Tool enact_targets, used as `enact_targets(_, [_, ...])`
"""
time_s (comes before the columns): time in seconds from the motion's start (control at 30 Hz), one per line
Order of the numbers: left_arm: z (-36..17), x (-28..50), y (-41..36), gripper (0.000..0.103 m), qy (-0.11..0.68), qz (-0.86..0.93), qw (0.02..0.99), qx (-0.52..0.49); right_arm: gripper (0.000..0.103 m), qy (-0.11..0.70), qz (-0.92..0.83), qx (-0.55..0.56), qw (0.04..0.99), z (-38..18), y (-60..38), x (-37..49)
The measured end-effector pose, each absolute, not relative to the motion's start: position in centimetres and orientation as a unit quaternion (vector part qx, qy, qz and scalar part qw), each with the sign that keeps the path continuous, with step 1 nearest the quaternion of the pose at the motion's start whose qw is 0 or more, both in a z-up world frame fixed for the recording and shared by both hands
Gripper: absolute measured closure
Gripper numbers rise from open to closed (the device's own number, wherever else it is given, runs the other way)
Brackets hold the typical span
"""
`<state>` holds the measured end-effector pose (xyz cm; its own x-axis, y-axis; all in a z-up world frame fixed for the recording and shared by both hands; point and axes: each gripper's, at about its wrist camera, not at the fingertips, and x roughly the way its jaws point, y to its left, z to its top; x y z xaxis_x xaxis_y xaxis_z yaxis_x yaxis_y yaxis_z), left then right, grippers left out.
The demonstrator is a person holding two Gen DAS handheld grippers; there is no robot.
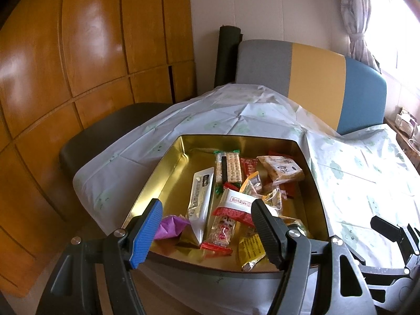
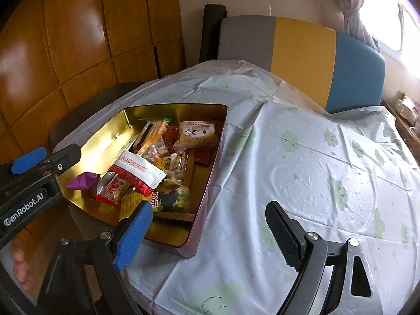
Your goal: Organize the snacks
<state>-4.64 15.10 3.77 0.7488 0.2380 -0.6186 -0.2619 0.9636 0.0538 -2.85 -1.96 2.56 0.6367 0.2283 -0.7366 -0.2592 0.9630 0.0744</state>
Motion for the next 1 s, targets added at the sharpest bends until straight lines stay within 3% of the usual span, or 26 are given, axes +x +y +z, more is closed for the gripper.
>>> enact_targets(0.8, [3.82, -4.65, 15.32, 0.032, 0.331, 0.131, 0.934, -0.024, 0.014, 0.405, 0.139, -0.023, 0.903, 2.55, -1.71, -2.99])
enact_targets(0.9, [3.86, -4.76, 15.34, 0.048, 0.325, 0.126, 0.937, -0.026, 0.014, 0.405, 0.139, -0.023, 0.903, 2.55, -1.65, -3.01])
enact_targets(1.0, [4.10, -4.73, 15.39, 0.048, 0.319, 0.124, 0.939, -0.028, 0.014, 0.408, 0.141, -0.016, 0.902, 2.62, -1.95, -2.92])
